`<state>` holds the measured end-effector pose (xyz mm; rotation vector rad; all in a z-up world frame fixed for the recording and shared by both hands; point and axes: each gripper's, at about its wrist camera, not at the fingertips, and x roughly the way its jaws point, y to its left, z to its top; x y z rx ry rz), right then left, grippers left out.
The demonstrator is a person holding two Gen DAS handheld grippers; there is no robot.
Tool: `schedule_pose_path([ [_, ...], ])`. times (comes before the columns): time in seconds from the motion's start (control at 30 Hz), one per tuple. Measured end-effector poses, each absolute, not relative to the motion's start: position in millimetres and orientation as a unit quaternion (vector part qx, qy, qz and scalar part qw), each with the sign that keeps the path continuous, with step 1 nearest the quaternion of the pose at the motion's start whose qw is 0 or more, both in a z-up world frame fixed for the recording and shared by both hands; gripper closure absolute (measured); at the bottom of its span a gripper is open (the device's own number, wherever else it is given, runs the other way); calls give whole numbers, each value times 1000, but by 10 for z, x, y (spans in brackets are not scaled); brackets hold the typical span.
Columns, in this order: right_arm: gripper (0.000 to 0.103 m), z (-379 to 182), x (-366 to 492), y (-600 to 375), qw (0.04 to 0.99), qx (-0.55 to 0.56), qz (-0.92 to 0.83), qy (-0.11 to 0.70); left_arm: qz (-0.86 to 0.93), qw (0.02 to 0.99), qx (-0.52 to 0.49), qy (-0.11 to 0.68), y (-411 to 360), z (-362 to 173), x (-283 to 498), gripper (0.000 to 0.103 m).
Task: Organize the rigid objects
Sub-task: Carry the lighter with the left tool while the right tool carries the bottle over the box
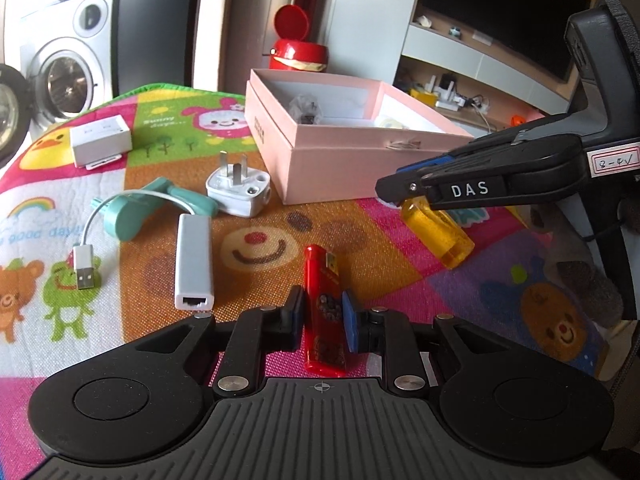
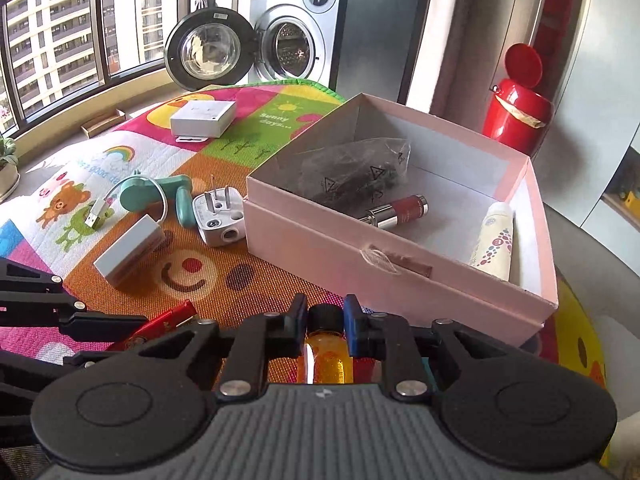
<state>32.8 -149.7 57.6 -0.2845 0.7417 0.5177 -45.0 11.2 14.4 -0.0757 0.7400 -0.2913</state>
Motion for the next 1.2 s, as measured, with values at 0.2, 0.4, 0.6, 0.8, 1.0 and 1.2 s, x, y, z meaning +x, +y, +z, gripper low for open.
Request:
schedule_pose_path([
  [0.2, 84, 823, 121, -1710, 905, -114, 242, 329, -141, 923, -36, 356, 106, 134, -466, 79],
  [0.4, 84, 868, -33, -1789, 912, -114, 236, 317, -141, 924, -39, 353, 113, 131, -477, 79],
  [0.6, 84, 840, -181, -1836, 915, -114, 232, 309, -131, 912, -36, 388, 65, 223, -315, 79],
  [0.8, 82, 729, -292, -1845, 917, -131, 224, 304, -123, 912, 14, 391, -97, 210, -239, 78],
  [1.0, 82, 700, -336, -1849, 921, -134, 227, 288, -127, 922, 11, 366, -63, 160, -347, 78],
  [1.2, 84, 794, -352, -1941, 921, -120, 235, 288, -154, 925, 33, 344, -95, 167, -506, 79],
])
